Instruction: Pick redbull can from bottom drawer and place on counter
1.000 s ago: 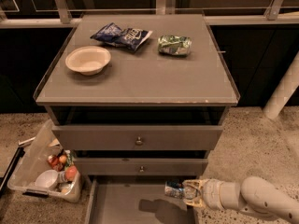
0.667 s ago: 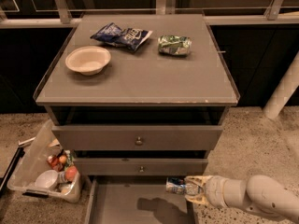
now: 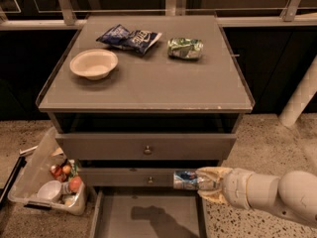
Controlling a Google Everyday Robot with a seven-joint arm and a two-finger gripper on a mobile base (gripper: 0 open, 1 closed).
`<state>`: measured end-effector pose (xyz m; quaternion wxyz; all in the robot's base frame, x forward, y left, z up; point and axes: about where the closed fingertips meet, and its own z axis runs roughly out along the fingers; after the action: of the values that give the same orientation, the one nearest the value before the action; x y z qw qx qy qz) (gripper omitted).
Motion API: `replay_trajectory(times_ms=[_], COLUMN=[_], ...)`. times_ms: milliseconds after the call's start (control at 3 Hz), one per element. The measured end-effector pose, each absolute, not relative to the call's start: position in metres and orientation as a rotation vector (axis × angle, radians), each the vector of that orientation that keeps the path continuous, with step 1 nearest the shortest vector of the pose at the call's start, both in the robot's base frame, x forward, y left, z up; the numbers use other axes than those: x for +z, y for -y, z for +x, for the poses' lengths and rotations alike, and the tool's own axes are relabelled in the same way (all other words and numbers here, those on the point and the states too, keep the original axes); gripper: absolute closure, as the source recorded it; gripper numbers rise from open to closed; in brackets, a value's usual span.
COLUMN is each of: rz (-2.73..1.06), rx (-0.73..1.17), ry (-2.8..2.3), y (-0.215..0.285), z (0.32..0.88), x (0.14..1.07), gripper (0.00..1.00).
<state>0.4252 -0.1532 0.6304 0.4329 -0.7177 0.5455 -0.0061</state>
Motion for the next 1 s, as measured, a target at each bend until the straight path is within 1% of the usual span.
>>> replay_trajectory(times_ms=[333,667,1000], rz=[-1.847,-1.924,-1.995], rx=[-0.067,-0.076,-0.044], ry=[-1.316,-1.336,-1.367], y=[0.151,0.154,0.155], z=[0.428,0.427,0.420], x=[0.693,0.737,0.765], gripper=[1.00,1.00,1.00])
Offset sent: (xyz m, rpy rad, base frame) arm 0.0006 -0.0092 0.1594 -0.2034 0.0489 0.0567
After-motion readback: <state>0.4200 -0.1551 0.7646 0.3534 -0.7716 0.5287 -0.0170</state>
